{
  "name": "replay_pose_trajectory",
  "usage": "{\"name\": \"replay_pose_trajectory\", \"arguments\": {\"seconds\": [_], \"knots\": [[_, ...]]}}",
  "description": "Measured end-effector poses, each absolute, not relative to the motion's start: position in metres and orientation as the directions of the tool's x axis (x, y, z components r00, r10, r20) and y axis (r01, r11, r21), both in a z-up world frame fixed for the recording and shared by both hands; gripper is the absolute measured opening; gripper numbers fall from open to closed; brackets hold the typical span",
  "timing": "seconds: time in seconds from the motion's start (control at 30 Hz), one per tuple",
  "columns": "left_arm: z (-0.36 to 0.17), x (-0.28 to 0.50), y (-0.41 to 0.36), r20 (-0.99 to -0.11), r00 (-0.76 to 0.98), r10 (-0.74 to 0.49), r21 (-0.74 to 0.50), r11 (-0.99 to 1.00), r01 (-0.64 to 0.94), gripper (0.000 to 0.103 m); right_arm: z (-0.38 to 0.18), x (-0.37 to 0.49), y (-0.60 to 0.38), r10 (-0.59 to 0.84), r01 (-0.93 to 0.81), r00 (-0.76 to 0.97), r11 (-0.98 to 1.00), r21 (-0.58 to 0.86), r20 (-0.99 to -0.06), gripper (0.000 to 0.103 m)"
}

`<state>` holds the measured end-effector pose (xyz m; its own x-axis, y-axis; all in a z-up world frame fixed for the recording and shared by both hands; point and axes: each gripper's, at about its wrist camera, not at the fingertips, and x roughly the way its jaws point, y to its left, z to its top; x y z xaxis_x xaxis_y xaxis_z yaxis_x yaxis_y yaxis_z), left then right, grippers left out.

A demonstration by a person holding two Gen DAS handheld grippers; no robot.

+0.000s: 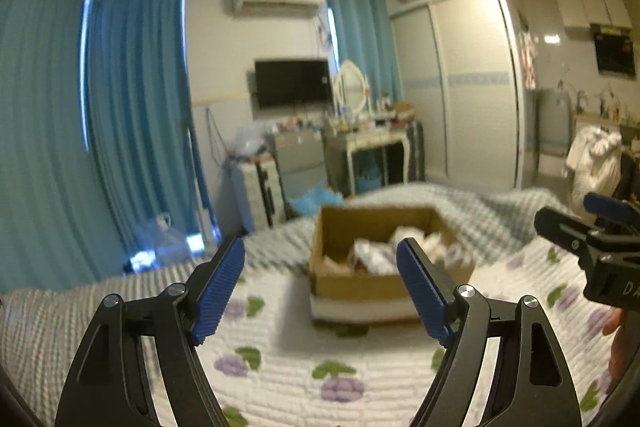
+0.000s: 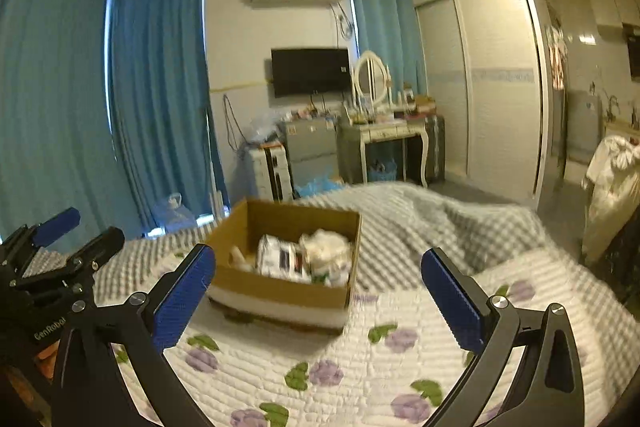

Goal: Organize soft objects

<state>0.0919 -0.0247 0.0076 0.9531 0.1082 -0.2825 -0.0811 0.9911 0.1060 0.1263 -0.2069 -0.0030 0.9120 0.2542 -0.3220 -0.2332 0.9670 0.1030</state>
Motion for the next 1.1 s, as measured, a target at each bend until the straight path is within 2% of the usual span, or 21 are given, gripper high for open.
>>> {"name": "replay_pose_trajectory", "arguments": {"seconds": [0.17,1.1], "knots": [[-0.010,0.105,-0.023,-0.330,0.941,0.077,0.072,0.996,-0.056,0.080,-0.026,0.141,-0.204,0.243,-0.218,0.900,0.970,0.108,-0.362,0.103],[-0.015,0.088,-0.022,-0.315,0.947,0.065,0.056,0.997,-0.050,0.080,-0.028,0.139,-0.198,0.240,-0.220,0.901,0.971,0.096,-0.361,0.103]]}}
